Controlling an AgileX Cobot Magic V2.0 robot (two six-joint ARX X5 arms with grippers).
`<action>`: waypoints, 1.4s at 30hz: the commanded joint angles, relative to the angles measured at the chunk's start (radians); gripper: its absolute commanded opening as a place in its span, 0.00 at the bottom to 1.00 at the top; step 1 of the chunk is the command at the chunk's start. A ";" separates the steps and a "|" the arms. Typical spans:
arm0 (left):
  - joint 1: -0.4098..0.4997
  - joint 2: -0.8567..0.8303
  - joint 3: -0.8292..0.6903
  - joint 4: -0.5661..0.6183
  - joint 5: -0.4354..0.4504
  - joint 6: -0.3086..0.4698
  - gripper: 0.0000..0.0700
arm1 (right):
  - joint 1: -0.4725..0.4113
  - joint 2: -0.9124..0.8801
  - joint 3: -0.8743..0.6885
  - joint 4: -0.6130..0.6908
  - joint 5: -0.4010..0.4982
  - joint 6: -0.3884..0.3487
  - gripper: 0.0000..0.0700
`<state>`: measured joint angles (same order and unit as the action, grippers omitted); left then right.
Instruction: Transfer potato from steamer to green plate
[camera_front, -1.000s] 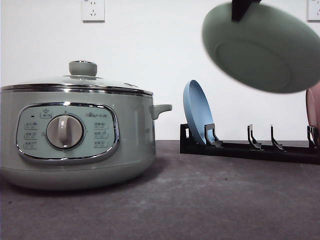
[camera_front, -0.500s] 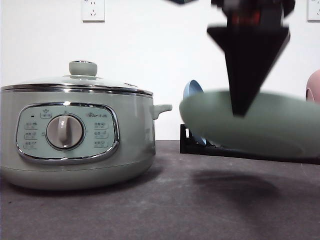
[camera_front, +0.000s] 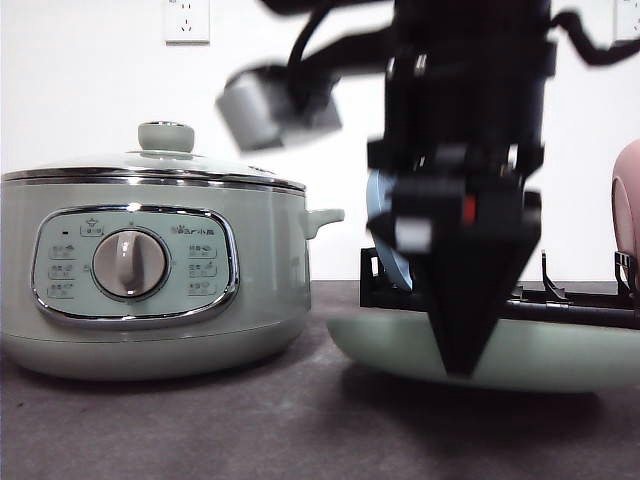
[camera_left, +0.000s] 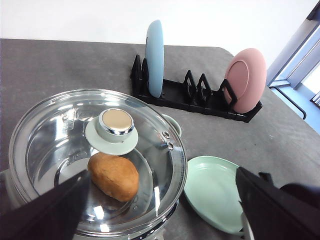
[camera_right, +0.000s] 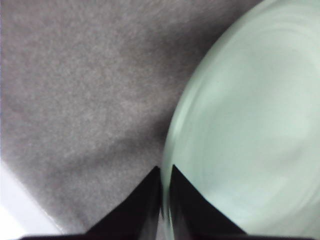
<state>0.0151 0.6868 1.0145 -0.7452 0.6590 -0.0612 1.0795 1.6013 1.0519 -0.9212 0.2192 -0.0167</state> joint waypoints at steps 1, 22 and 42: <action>-0.001 0.005 0.023 0.008 0.006 0.017 0.85 | 0.012 0.046 0.006 0.005 0.006 0.030 0.01; -0.001 0.005 0.023 0.006 0.006 0.017 0.85 | 0.010 0.059 0.011 0.003 0.016 0.043 0.49; -0.001 0.005 0.023 0.005 0.006 0.005 0.85 | -0.231 -0.441 0.279 0.036 -0.307 0.009 0.48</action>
<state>0.0151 0.6868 1.0145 -0.7479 0.6590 -0.0617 0.8545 1.1531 1.3079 -0.8933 -0.0396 0.0020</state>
